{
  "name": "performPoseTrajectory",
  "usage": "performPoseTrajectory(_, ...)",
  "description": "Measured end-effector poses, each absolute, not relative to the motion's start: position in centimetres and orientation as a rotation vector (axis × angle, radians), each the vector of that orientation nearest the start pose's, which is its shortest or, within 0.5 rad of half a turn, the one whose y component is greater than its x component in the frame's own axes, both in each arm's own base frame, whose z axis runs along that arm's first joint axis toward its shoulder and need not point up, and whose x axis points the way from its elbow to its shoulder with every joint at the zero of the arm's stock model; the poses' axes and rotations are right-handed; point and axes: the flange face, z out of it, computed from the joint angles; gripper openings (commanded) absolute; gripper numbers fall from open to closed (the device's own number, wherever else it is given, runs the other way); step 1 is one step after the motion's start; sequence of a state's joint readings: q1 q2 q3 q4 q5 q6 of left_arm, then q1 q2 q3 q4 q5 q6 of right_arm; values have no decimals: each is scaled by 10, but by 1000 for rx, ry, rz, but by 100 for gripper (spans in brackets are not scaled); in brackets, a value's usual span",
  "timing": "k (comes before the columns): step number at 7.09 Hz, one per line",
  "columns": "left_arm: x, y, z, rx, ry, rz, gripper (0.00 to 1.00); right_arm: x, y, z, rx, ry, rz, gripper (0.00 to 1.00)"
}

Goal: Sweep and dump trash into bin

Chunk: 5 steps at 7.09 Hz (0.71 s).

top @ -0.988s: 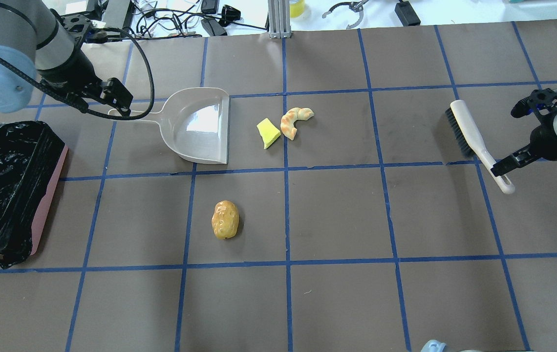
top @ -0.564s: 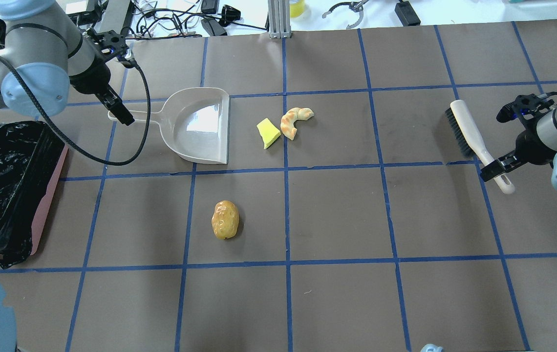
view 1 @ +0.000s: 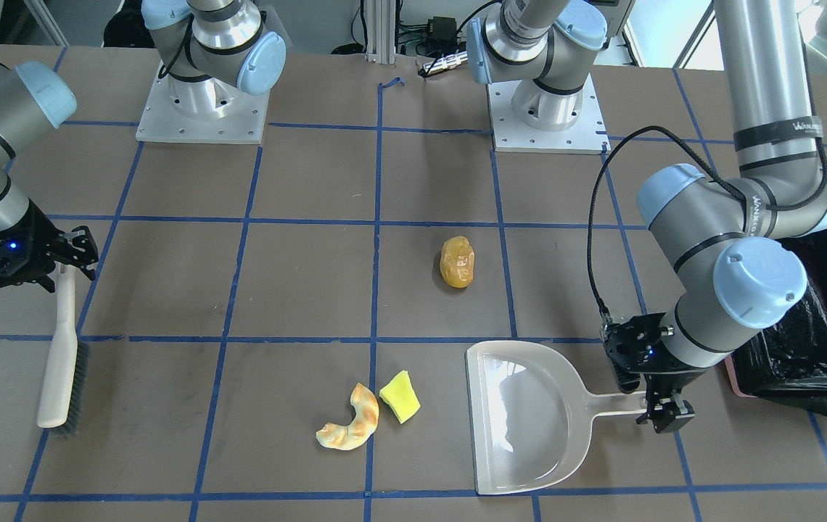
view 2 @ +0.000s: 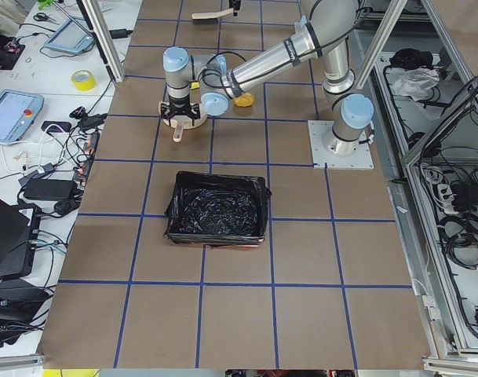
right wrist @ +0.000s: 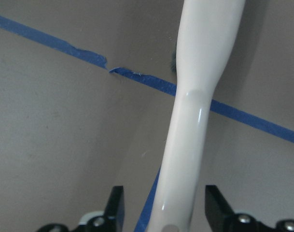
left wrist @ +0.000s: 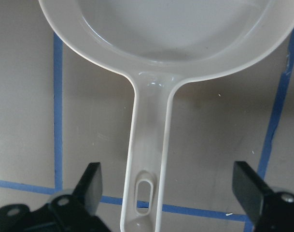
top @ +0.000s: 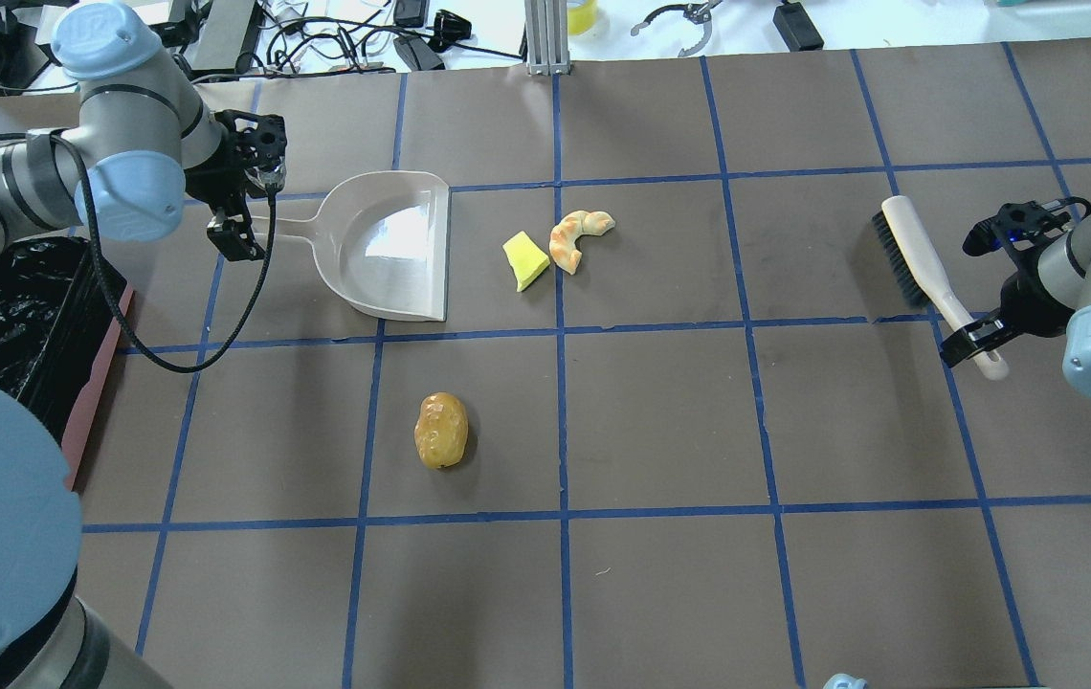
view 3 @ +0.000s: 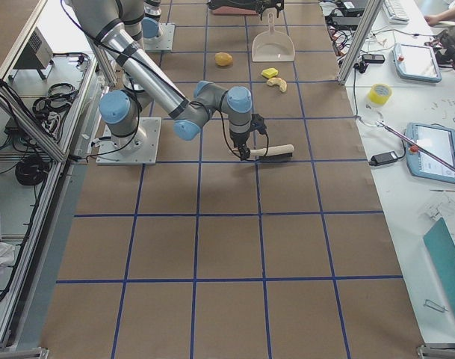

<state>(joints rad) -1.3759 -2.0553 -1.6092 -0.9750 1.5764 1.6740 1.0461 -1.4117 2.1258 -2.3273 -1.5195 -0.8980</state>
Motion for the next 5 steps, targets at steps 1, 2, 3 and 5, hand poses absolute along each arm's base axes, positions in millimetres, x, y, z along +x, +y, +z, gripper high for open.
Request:
performPoseTrajectory(1,-5,-662,236,2091,2277,-45,85,-114,-475,230,-582,3072,-110,37)
performPoseTrajectory(2,-4,-663,230,2096,2281,-37,68,-114,-475,231,-580,3071,-116,20)
performPoseTrajectory(3,-4,-663,229,2095,2282,-36,41,-114,-476,230,-578,3071,-119,7)
performPoseTrajectory(5,-5,-663,236,2091,2272,-46,11,-115,-478,233,-551,3075,-128,0)
